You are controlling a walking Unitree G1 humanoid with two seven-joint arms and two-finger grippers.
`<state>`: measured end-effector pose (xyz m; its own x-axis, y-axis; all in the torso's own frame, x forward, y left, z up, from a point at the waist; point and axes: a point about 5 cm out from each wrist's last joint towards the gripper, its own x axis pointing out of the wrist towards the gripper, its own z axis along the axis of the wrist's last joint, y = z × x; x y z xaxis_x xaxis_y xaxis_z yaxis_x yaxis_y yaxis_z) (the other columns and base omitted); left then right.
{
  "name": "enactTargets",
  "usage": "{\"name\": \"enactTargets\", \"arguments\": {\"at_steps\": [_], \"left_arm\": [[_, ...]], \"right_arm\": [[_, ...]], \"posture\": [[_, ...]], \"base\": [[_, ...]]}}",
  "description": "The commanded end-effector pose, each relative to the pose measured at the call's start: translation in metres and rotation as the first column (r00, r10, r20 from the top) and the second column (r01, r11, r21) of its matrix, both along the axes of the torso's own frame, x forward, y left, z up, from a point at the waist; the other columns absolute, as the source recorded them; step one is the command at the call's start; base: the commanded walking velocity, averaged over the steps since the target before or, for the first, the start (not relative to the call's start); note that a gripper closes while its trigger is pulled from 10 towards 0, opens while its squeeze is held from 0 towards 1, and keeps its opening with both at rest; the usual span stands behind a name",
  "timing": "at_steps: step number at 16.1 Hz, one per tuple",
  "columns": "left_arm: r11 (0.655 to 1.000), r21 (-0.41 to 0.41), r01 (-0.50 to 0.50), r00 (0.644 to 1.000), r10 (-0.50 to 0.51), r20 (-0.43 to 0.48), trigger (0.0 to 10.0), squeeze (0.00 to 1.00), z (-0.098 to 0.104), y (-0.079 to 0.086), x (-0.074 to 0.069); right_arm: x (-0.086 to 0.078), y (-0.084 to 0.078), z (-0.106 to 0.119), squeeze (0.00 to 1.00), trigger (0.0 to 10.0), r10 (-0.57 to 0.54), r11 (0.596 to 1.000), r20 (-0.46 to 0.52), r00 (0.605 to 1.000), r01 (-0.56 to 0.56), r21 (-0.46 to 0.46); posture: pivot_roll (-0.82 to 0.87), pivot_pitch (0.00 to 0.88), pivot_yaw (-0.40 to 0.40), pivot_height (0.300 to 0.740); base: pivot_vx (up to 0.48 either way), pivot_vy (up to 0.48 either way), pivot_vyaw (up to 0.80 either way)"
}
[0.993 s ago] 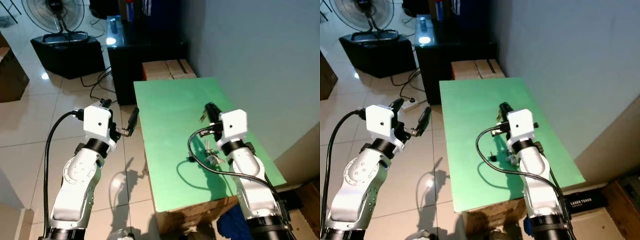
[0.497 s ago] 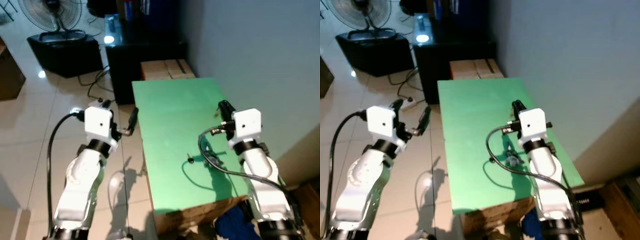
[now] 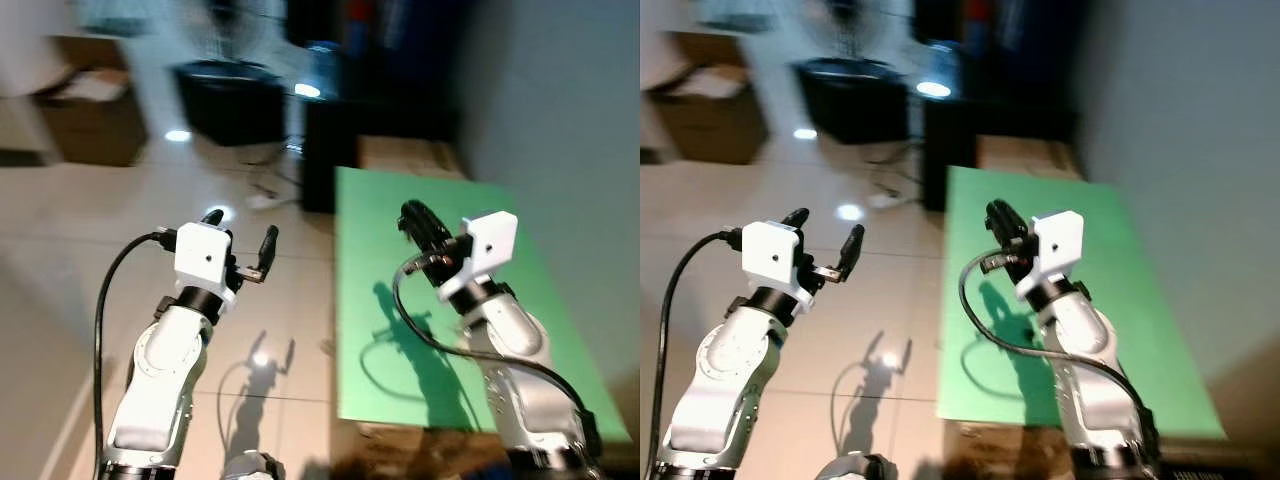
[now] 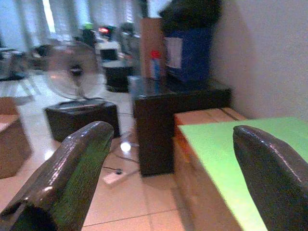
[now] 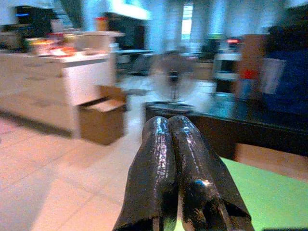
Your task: Hang keys on a hook
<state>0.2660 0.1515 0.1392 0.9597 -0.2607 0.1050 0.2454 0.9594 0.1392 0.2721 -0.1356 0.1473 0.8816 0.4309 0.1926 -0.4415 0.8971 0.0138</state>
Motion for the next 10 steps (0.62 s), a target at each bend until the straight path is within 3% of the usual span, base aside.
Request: {"name": "enactTargets", "arguments": {"at_steps": [1, 4, 10], "left_arm": [[1.000, 0.018, -0.002, 1.000, 0.003, -0.008, 10.0, 0.00, -0.002, 0.000, -0.001], [0.998, 0.058, -0.012, 1.000, 0.012, -0.003, 10.0, 0.00, 0.000, 0.009, -0.006], [0.995, 0.073, -0.066, 0.998, 0.065, 0.011, 10.0, 0.00, 0.002, 0.016, -0.002]], "right_arm": [[-0.003, 0.006, 0.005, 0.00, 10.0, 0.058, 0.998, 0.009, 0.998, -0.059, 0.022], [-0.009, 0.007, 0.029, 0.00, 10.0, 0.248, 0.944, 0.034, 0.968, -0.250, 0.217], [-0.010, -0.003, 0.052, 0.00, 10.0, 0.325, 0.876, 0.089, 0.942, -0.335, 0.346]], "posture": [[-0.11, 0.000, -0.043, 0.740], [-0.08, 0.000, -0.053, 0.740], [-0.09, 0.000, -0.048, 0.740]], "base": [[0.000, 0.000, 0.80], [0.000, 0.000, 0.80], [0.000, 0.000, 0.80]]}}
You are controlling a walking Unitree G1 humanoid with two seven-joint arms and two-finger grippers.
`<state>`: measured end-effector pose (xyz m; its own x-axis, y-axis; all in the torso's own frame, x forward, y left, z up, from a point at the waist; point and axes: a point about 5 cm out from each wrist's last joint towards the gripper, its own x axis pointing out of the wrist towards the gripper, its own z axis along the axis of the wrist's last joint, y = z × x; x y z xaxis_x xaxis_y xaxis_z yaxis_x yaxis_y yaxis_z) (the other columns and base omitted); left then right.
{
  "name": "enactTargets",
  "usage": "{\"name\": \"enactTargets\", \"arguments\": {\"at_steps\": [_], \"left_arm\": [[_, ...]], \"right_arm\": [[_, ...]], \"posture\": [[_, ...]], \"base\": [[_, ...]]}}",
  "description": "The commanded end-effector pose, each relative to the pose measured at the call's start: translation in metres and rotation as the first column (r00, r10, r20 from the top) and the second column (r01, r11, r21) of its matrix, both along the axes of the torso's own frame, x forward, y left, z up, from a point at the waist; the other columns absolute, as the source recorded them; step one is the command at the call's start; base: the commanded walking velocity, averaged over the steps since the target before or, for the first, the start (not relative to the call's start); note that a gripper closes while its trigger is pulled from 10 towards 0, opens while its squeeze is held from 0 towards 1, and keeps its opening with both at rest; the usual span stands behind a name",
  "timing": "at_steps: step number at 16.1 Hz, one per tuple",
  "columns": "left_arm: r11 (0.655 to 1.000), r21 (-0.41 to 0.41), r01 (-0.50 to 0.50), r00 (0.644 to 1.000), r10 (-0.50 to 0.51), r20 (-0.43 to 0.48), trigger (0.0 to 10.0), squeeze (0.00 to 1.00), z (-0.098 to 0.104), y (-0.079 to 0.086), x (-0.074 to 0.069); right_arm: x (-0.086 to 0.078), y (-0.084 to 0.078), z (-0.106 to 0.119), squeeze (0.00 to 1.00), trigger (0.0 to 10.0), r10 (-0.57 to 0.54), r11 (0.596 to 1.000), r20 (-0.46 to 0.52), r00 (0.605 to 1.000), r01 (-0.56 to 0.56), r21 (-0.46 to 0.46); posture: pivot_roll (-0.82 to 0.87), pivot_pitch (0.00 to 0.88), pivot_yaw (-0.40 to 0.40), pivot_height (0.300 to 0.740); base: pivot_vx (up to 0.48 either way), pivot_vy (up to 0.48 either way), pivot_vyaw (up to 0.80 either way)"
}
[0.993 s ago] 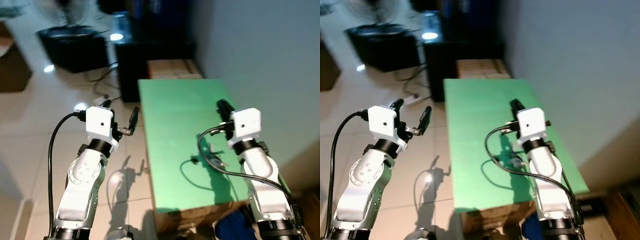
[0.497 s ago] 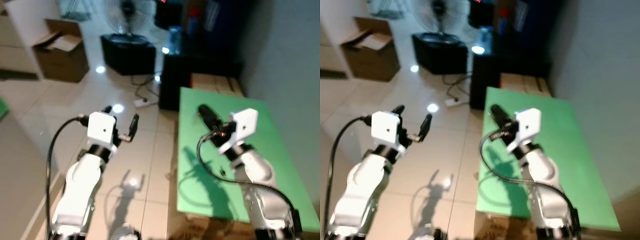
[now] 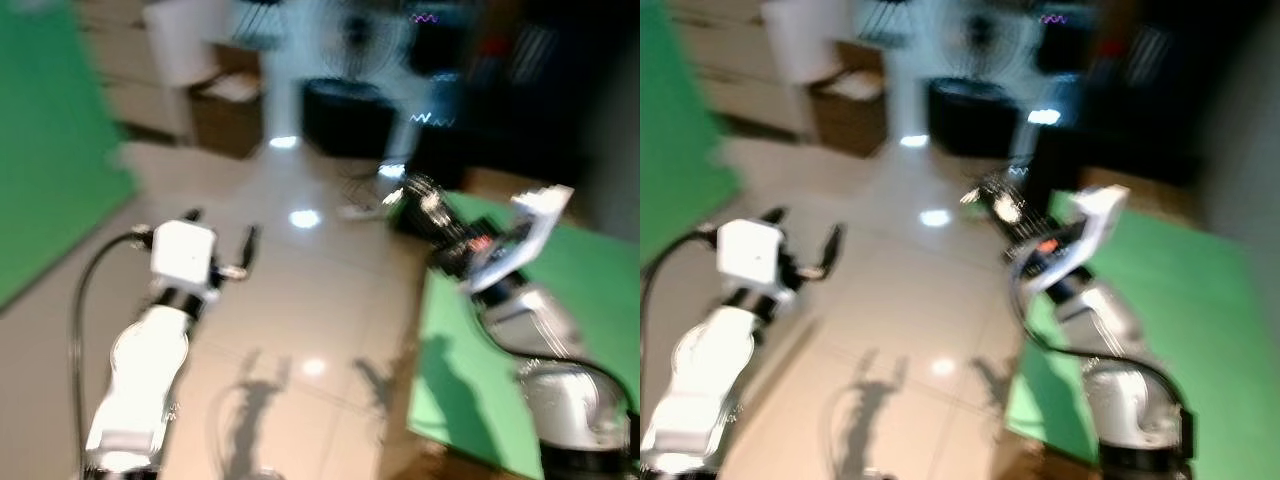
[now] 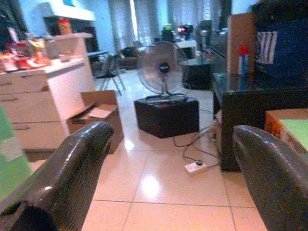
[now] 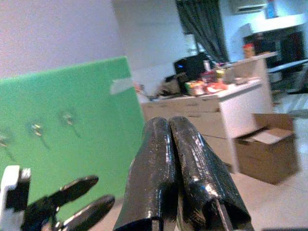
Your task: Hang keys on a hook
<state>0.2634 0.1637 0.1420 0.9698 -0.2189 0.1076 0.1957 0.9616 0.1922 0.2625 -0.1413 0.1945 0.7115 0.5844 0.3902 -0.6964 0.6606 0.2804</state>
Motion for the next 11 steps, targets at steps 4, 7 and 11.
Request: {"name": "enactTargets", "arguments": {"at_steps": [4, 7, 11], "left_arm": [[0.999, 0.030, -0.032, 0.999, 0.032, -0.002, 10.0, 0.00, 0.004, 0.004, 0.002], [0.997, 0.010, -0.076, 0.997, 0.076, 0.012, 10.0, 0.00, 0.011, 0.012, 0.007], [0.995, -0.009, -0.097, 0.995, 0.097, -0.010, 10.0, 0.00, 0.007, 0.008, 0.007]], "right_arm": [[0.001, 0.008, 0.006, 0.00, 10.0, 0.024, 1.000, 0.003, 1.000, -0.024, 0.005], [0.003, 0.010, 0.001, 0.00, 10.0, -0.013, 0.998, -0.008, 1.000, 0.013, -0.060], [0.016, 0.005, -0.005, 0.00, 10.0, -0.108, 0.980, -0.009, 0.994, 0.105, -0.169]], "posture": [[-0.08, 0.000, -0.029, 0.740], [-0.06, 0.000, -0.024, 0.740], [-0.08, 0.000, -0.051, 0.740]], "base": [[0.000, 0.000, 0.80], [0.000, 0.000, 0.80], [0.000, 0.000, 0.80]]}}
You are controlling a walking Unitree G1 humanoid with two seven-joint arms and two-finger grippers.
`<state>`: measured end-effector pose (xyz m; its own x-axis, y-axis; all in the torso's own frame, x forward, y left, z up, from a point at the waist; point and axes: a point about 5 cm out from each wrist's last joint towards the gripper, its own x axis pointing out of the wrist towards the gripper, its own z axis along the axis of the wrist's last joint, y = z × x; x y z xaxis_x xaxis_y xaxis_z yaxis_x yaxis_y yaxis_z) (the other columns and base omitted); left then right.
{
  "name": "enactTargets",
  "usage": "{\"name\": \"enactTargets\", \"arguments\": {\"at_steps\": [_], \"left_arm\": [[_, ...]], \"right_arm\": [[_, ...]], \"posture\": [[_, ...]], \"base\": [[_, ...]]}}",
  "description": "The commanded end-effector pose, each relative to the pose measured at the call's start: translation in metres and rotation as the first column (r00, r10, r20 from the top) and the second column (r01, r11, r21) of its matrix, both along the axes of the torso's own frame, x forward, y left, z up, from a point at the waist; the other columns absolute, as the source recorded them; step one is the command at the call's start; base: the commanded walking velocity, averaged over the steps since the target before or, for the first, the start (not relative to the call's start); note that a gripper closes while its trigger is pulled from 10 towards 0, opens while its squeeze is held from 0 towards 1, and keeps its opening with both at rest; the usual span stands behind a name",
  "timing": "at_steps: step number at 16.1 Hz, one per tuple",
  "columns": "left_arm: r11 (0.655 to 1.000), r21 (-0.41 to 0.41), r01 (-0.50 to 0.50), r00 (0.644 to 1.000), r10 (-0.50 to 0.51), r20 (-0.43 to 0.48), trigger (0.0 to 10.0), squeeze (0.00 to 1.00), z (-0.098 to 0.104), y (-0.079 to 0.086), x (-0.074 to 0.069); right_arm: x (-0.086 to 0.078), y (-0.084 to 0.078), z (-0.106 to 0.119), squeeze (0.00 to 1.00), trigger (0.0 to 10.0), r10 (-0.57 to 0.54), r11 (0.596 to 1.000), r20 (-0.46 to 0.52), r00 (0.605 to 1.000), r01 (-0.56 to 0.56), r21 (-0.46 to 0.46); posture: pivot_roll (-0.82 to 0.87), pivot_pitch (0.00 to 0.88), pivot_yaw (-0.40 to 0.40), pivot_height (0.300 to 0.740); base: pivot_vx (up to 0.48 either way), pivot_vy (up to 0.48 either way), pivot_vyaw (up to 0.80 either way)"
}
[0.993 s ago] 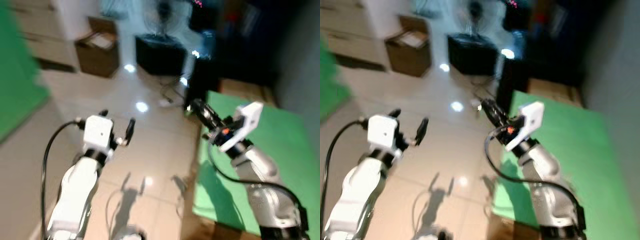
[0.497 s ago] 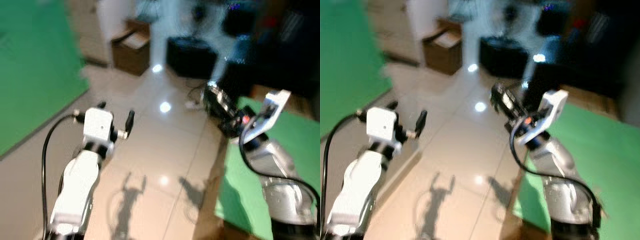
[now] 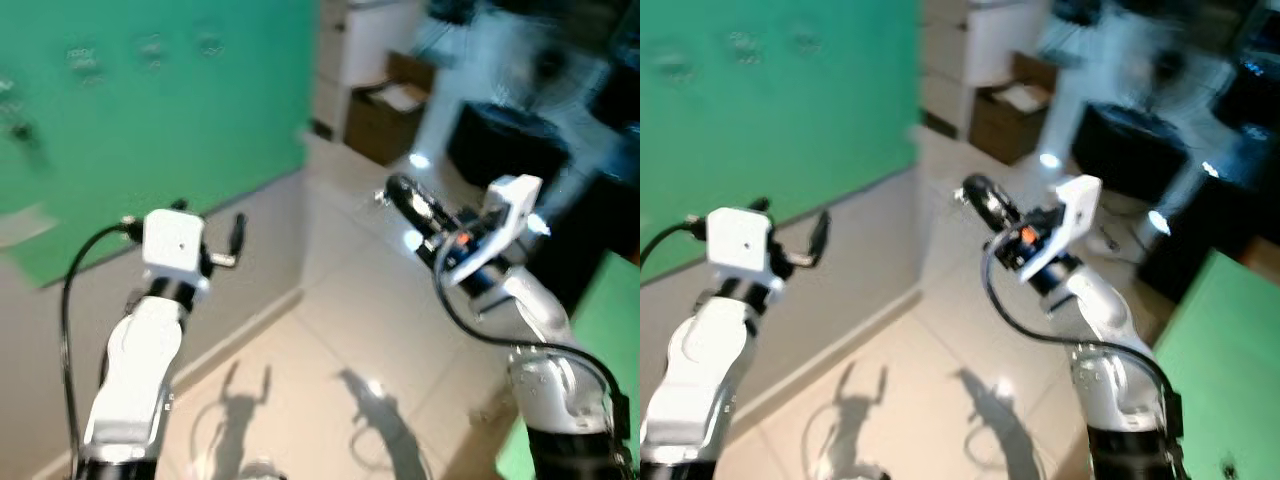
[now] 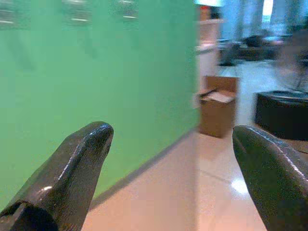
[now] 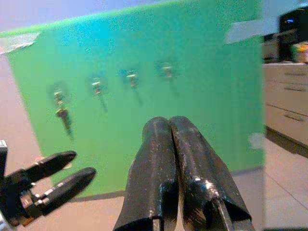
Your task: Hang keys on a hook
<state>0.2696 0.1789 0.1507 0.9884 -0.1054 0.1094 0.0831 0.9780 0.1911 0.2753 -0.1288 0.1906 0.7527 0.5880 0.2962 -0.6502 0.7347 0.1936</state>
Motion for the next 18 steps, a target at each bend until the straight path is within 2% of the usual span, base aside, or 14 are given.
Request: {"name": "enactTargets", "arguments": {"at_steps": [1, 3, 5, 9, 10, 11, 13, 18], "left_arm": [[1.000, -0.013, 0.017, 1.000, -0.017, -0.014, 10.0, 0.00, -0.003, -0.009, 0.001], [1.000, -0.012, 0.008, 1.000, -0.008, -0.015, 10.0, 0.00, -0.004, -0.013, 0.004], [0.999, 0.026, 0.030, 0.999, -0.030, -0.026, 10.0, 0.00, -0.008, -0.018, 0.004], [0.998, 0.045, 0.034, 0.999, -0.032, -0.040, 10.0, 0.00, -0.011, -0.023, 0.004], [0.999, 0.028, 0.023, 0.999, -0.022, -0.035, 10.0, 0.00, -0.010, -0.022, 0.005], [1.000, 0.012, 0.023, 0.999, -0.023, -0.030, 10.0, 0.00, -0.008, -0.023, 0.005], [0.999, 0.010, 0.040, 0.999, -0.040, -0.037, 10.0, 0.00, -0.008, -0.025, 0.005], [0.999, 0.004, 0.045, 0.998, -0.045, -0.043, 10.0, 0.00, -0.008, -0.025, 0.013]], "right_arm": [[0.005, -0.010, -0.002, 0.00, 10.0, -0.080, 0.996, -0.006, 0.997, 0.080, -0.045], [0.009, -0.017, -0.009, 0.00, 10.0, -0.174, 0.981, -0.024, 0.984, 0.171, -0.096], [0.009, -0.017, -0.014, 0.00, 10.0, -0.205, 0.973, -0.032, 0.978, 0.201, -0.114], [0.007, -0.015, -0.021, 0.00, 10.0, -0.252, 0.956, -0.012, 0.968, 0.247, -0.161], [0.008, -0.019, -0.026, 0.00, 10.0, -0.318, 0.933, -0.018, 0.948, 0.309, -0.182], [0.010, -0.021, -0.031, 0.00, 10.0, -0.365, 0.919, -0.047, 0.930, 0.352, -0.179], [0.009, -0.020, -0.034, 0.00, 10.0, -0.373, 0.914, -0.043, 0.927, 0.359, -0.189], [0.009, -0.022, -0.041, 0.00, 10.0, -0.421, 0.892, -0.047, 0.906, 0.404, -0.203]], "posture": [[-0.07, 0.000, -0.062, 0.740], [-0.08, 0.000, -0.076, 0.740], [-0.08, 0.000, -0.081, 0.740], [-0.08, 0.000, -0.073, 0.740], [-0.07, 0.000, -0.072, 0.740], [-0.07, 0.000, -0.067, 0.740], [-0.07, 0.000, -0.060, 0.740], [-0.08, 0.000, -0.039, 0.740]], "base": [[0.000, 0.000, 0.80], [0.000, 0.000, 0.80], [0.000, 0.000, 0.80], [0.000, 0.000, 0.80], [0.000, 0.000, 0.80], [0.000, 0.000, 0.00], [0.000, 0.000, 0.00], [0.276, 0.000, 0.00]]}}
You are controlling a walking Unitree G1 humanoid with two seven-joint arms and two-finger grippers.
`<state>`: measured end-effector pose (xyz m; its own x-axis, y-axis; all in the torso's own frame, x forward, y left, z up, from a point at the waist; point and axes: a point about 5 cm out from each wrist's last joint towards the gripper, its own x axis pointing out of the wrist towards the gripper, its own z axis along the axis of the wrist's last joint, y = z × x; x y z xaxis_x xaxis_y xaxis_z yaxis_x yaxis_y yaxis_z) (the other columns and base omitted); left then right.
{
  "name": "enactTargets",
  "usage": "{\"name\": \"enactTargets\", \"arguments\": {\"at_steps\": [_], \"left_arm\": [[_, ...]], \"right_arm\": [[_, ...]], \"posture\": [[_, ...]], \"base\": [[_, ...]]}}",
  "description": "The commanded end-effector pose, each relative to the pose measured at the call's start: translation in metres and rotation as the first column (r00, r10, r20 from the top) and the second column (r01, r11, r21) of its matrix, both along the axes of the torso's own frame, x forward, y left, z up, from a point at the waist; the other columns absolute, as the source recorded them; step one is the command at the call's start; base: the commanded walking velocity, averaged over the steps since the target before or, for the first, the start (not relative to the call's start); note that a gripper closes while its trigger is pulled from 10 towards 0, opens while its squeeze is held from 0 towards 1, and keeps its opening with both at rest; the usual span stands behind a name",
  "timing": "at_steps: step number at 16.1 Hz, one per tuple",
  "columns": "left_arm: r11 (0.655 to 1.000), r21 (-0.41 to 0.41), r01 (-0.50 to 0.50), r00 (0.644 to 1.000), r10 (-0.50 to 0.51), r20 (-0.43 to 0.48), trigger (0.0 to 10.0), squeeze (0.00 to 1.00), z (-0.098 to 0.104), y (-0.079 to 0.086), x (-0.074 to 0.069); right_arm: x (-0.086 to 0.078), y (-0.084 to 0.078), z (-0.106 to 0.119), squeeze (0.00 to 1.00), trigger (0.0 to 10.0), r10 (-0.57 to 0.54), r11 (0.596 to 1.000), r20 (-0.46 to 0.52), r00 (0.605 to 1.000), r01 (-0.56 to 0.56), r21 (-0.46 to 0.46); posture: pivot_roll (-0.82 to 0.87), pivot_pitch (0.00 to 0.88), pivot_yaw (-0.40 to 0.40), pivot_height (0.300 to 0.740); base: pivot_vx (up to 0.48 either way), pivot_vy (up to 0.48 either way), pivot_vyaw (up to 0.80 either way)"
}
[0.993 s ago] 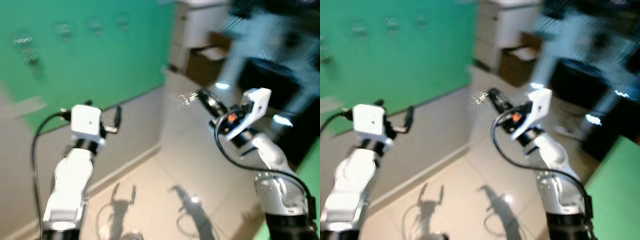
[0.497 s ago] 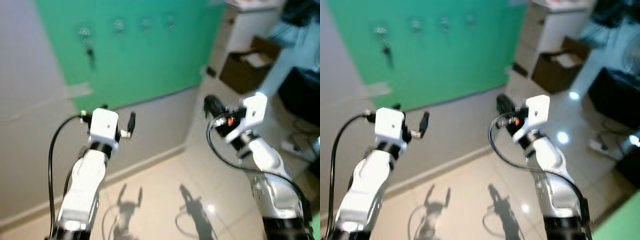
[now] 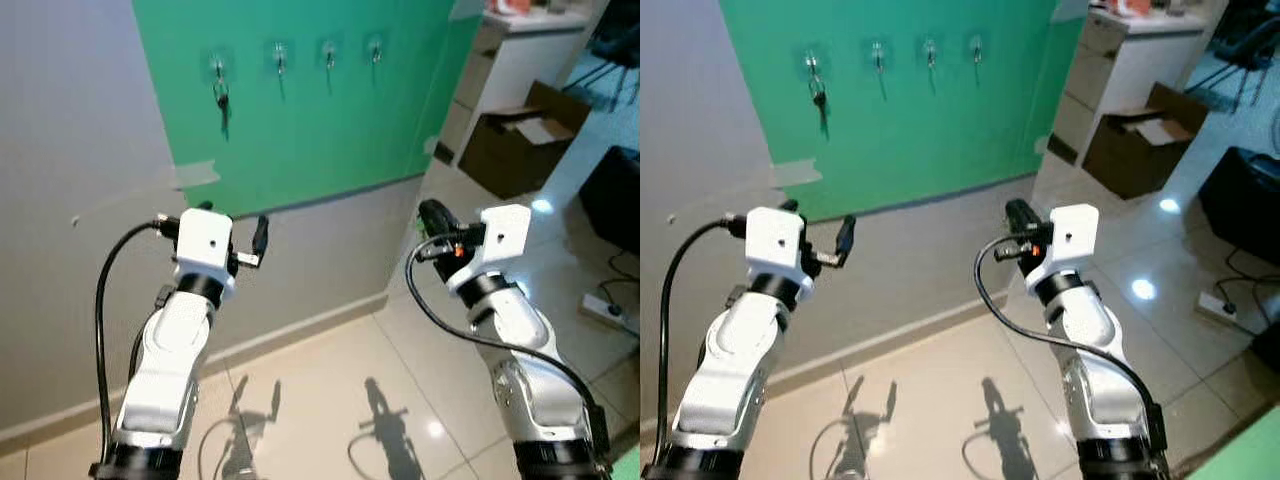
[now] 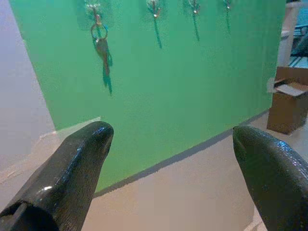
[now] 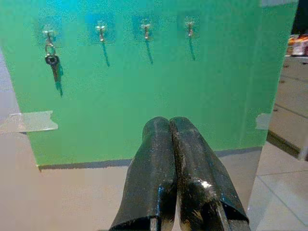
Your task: Hang keys on a hook
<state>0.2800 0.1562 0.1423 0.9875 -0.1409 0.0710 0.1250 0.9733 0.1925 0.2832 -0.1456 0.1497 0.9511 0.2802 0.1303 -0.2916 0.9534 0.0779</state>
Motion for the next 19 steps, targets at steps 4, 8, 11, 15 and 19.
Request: {"name": "enactTargets", "arguments": {"at_steps": [4, 8, 11, 15, 19], "left_arm": [[1.000, -0.004, 0.017, 1.000, -0.017, -0.004, 10.0, 0.00, 0.002, -0.004, 0.010], [1.000, 0.011, 0.020, 1.000, -0.020, 0.007, 10.0, 0.00, 0.006, 0.000, 0.013], [1.000, 0.018, 0.022, 1.000, -0.022, 0.007, 10.0, 0.00, 0.005, 0.001, 0.013], [0.999, 0.021, 0.036, 0.999, -0.036, 0.006, 10.0, 0.00, 0.004, -0.001, 0.013], [1.000, 0.002, 0.026, 1.000, -0.026, -0.013, 10.0, 0.00, 0.001, -0.002, 0.013]], "right_arm": [[0.003, -0.010, -0.005, 0.00, 10.0, -0.051, 0.998, -0.014, 0.999, 0.051, -0.022], [0.006, -0.006, -0.010, 0.00, 10.0, -0.053, 0.998, -0.023, 0.998, 0.052, -0.017], [0.006, -0.004, -0.012, 0.00, 10.0, -0.045, 0.999, -0.023, 0.999, 0.045, -0.018], [0.005, -0.003, -0.013, 0.00, 10.0, -0.034, 0.999, -0.023, 0.999, 0.033, -0.013], [0.002, -0.003, -0.016, 0.00, 10.0, -0.017, 1.000, -0.023, 1.000, 0.017, 0.005]], "posture": [[-0.08, 0.000, -0.040, 0.740], [-0.07, 0.000, -0.035, 0.740], [-0.07, 0.000, -0.033, 0.740], [-0.07, 0.000, -0.024, 0.740], [-0.08, 0.000, -0.022, 0.740]], "base": [[0.316, 0.000, 0.30], [0.349, 0.000, 0.80], [0.354, 0.000, 0.80], [0.353, 0.000, 0.80], [0.174, 0.000, 0.60]]}}
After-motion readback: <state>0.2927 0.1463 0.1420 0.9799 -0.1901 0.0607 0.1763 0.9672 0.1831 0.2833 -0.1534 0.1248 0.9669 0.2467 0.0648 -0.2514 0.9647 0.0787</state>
